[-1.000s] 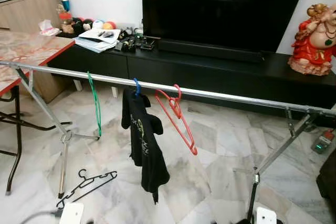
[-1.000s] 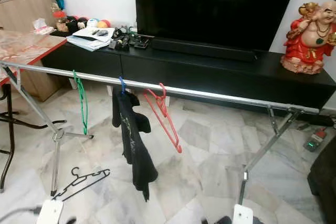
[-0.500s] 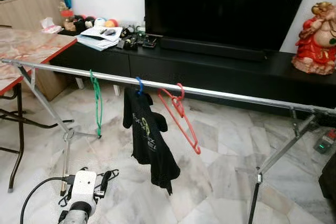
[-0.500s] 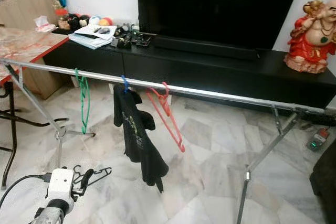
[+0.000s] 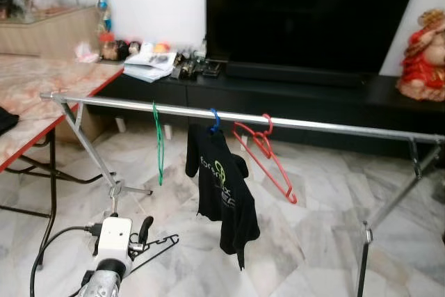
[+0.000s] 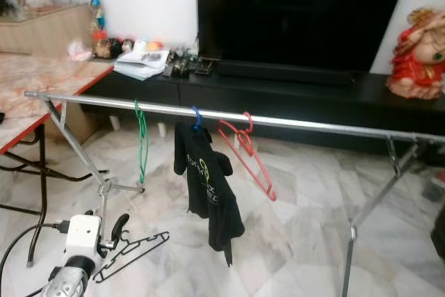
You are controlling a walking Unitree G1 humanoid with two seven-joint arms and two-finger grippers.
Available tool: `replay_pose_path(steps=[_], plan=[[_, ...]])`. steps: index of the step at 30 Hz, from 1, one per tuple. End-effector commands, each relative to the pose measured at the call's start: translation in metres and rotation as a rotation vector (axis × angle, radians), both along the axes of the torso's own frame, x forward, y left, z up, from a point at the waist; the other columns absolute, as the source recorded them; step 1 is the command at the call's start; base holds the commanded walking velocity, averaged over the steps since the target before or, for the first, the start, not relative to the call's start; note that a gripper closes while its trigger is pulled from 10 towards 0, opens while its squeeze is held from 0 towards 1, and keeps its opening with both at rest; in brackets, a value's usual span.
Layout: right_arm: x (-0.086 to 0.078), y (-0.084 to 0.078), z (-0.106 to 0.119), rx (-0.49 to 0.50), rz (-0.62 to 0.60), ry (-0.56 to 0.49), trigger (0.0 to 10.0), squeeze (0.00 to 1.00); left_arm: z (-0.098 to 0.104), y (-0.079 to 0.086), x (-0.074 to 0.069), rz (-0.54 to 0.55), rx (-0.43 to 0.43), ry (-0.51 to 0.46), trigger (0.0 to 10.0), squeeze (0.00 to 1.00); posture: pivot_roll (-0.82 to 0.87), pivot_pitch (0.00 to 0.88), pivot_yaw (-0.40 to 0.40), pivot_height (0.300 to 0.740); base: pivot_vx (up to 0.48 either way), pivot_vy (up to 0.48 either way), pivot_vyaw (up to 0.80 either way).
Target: Hang hanger
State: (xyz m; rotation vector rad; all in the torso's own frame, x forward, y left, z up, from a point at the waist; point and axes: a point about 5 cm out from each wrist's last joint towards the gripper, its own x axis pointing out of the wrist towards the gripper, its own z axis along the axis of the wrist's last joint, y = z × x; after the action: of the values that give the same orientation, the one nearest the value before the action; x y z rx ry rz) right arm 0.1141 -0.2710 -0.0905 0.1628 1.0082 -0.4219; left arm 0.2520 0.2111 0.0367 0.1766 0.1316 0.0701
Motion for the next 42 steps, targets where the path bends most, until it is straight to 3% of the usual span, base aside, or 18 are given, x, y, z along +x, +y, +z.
replay_pose_path(steps=[1,16,23,42], plan=[[0.012,0.007,0.001,0.012,0.006,-0.035,10.0,0.0,0.006,0.003,0.003,-0.004,0.01,-0.005,10.0,0.0,0.09,0.0,-0.01,0.74,0.0,0.48,0.0],[0.014,0.009,0.001,0.004,0.0,-0.034,10.0,0.0,0.014,-0.005,0.008,-0.083,-0.017,-0.002,10.0,0.0,0.1,0.0,-0.009,0.74,0.0,0.456,0.0],[0.015,0.01,0.001,0.0,0.0,-0.028,10.0,0.0,0.019,-0.007,0.01,-0.116,-0.061,-0.009,10.0,0.0,0.1,0.0,-0.013,0.74,0.0,0.044,0.0],[0.017,0.012,0.001,0.006,0.016,-0.029,10.0,0.0,0.026,-0.023,0.014,-0.211,-0.115,-0.009,10.0,0.0,0.1,0.0,-0.014,0.74,0.0,0.0,-0.78]])
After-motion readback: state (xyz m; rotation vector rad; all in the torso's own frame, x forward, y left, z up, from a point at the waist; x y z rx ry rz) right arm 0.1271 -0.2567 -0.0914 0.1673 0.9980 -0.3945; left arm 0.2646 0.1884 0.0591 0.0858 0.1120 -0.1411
